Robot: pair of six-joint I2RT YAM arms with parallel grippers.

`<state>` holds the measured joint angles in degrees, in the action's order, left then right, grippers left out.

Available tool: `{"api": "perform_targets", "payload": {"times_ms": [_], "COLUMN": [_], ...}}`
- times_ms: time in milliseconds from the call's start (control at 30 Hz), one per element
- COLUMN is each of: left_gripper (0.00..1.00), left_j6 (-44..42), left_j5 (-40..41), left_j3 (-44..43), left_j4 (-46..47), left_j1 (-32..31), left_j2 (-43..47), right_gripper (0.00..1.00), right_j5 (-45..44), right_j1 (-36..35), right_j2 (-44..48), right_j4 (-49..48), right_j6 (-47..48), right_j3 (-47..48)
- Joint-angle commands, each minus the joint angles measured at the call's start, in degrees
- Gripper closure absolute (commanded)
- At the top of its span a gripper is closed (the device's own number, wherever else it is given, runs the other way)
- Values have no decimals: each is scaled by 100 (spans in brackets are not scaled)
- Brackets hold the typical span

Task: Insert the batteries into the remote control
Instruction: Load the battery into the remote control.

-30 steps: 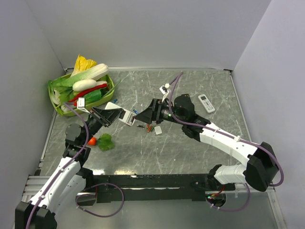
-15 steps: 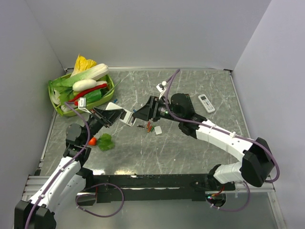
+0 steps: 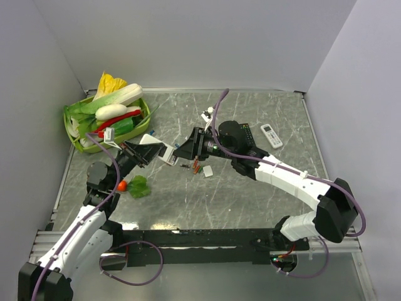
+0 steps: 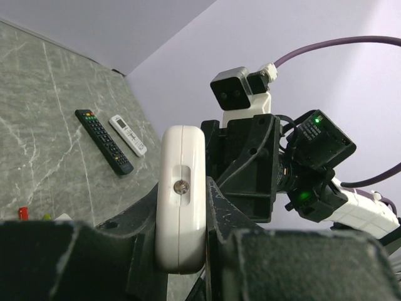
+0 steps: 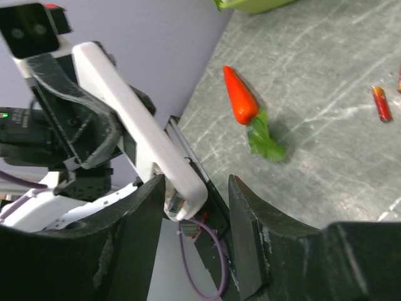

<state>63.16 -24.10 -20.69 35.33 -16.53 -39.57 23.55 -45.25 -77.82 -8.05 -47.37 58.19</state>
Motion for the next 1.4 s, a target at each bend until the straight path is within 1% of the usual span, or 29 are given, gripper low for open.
{"api": "perform_targets", "payload": {"times_ms": [0,33,200,267,500,600,733,800,833,867,933,967,1067,1100,1233,1267,1333,1367], "left_gripper": [98,98,98,98,98,98,98,98,98,98,98,98,98,98,98,98,98,98], "left_j6": [-216,-233,-505,-751,-1332,-1499,-1534,-1499,-1412,-1350,-1105,-1043,-823,-805,-752,-735,-700,-673], "left_j5": [28,28,98,238,704,985,1258,1372,1416,1451,1460,1452,1487,1539,1802,1847,1970,1996], "left_j3": [-287,-304,-418,-480,-577,-551,-489,-445,-428,-384,-226,-164,-6,29,30,30,56,82], "left_j4": [281,273,80,-8,-237,-281,-386,-509,-553,-597,-571,-536,-536,-588,-939,-1027,-1203,-1239], "left_j1": [-34,-51,-192,-280,-657,-772,-790,-790,-790,-790,-790,-790,-790,-790,-781,-781,-781,-781], "left_j2": [-15,-24,37,116,292,371,468,486,477,477,459,450,450,459,564,617,652,713], "right_gripper": [50,53,60,62,76,79,79,74,71,62,54,47,38,36,26,20,13,5], "right_j5": [-166,-254,-535,-667,-1054,-1151,-1300,-1178,-1134,-1038,-844,-809,-852,-843,-878,-870,-861,-904], "right_j1": [-54,-54,-62,-106,-212,-221,-221,-212,-221,-212,-212,-212,-203,-194,-63,33,139,235], "right_j2": [-58,-66,-75,-119,-286,-330,-312,-321,-304,-278,-234,-199,21,82,477,539,706,750], "right_j4": [190,286,603,778,1350,1377,1307,1149,896,658,402,210,-90,-169,-267,-241,-48,83], "right_j6": [114,123,167,158,124,-43,-237,-202,-202,-176,-106,-36,184,315,720,817,1071,1203], "right_j3": [306,324,438,491,781,729,623,597,579,475,456,447,369,342,263,228,210,236]}}
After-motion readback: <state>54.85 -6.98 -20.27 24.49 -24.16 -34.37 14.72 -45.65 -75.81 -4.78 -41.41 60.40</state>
